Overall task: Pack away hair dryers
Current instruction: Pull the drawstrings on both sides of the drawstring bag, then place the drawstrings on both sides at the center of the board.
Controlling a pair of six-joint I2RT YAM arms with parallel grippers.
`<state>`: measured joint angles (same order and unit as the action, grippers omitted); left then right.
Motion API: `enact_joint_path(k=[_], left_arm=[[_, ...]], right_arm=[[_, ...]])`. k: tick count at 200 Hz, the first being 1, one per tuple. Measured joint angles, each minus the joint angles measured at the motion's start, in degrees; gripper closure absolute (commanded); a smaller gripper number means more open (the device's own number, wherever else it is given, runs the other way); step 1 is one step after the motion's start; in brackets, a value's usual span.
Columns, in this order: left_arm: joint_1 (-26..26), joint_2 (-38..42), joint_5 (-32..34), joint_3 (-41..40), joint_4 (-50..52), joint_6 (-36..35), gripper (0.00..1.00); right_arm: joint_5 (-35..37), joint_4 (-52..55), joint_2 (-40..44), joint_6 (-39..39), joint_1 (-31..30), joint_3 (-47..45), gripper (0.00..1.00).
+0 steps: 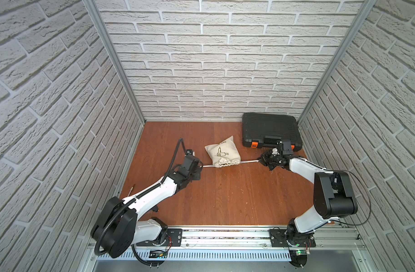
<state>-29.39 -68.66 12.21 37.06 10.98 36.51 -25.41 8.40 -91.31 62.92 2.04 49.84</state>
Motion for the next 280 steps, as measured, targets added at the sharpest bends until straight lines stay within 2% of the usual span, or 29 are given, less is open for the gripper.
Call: enact_joint_path(k=[46, 94, 124, 147, 155, 164, 169, 175, 185, 204, 230, 280], left_arm=[[16.8, 13.3, -13.0, -10.3, -3.6, 9.5, 1.00], [27.1, 15.5, -26.8, -11.4, -3.5, 13.4, 1.00], [28.3, 14.1, -29.7, -11.4, -3.7, 13.7, 1.00], [26.6, 11.5, -27.7, -10.2, -3.7, 12.6, 1.00], [24.7, 10.3, -25.8, -9.2, -3.7, 12.1, 1.00], [22.1, 9.0, -23.5, -7.7, -3.7, 11.2, 1.00], [20.4, 8.3, -21.9, -6.8, -3.6, 10.6, 0.94], [18.3, 7.3, -20.0, -5.6, -3.6, 9.9, 0.81], [14.9, 6.0, -17.0, -3.6, -3.3, 8.7, 0.40], [8.9, 3.9, -10.2, 0.0, -1.2, 7.0, 0.03], [4.2, 2.1, -0.2, 3.5, 4.2, 6.3, 0.02], [-0.4, -4.3, 14.4, 11.3, 13.9, 4.6, 0.02]], right_arm=[[-4.4, 1.7, 4.5, -2.0, 6.3, -6.2, 0.97], [-10.3, 4.0, 6.3, -4.1, 10.0, -9.7, 0.97], [-10.8, 4.3, 6.4, -6.6, 10.1, -9.9, 0.97], [-9.6, 3.9, 6.3, -9.8, 7.4, -9.6, 0.97], [-8.5, 3.4, 6.2, -11.0, 5.7, -9.1, 0.91], [-7.5, 2.8, 6.0, -11.9, 3.8, -8.3, 0.74], [-7.0, 2.5, 5.9, -12.5, 2.8, -7.7, 0.65], [-6.2, 2.0, 5.8, -13.0, 1.7, -7.1, 0.56], [-4.9, 1.5, 5.8, -14.5, 0.3, -5.9, 0.49], [-2.3, 2.1, 6.5, -17.5, -1.1, -3.8, 0.38], [5.4, 7.8, 10.2, -25.1, -1.5, -0.5, 0.21], [20.1, 11.7, 19.8, -38.5, -2.1, -0.3, 0.20]])
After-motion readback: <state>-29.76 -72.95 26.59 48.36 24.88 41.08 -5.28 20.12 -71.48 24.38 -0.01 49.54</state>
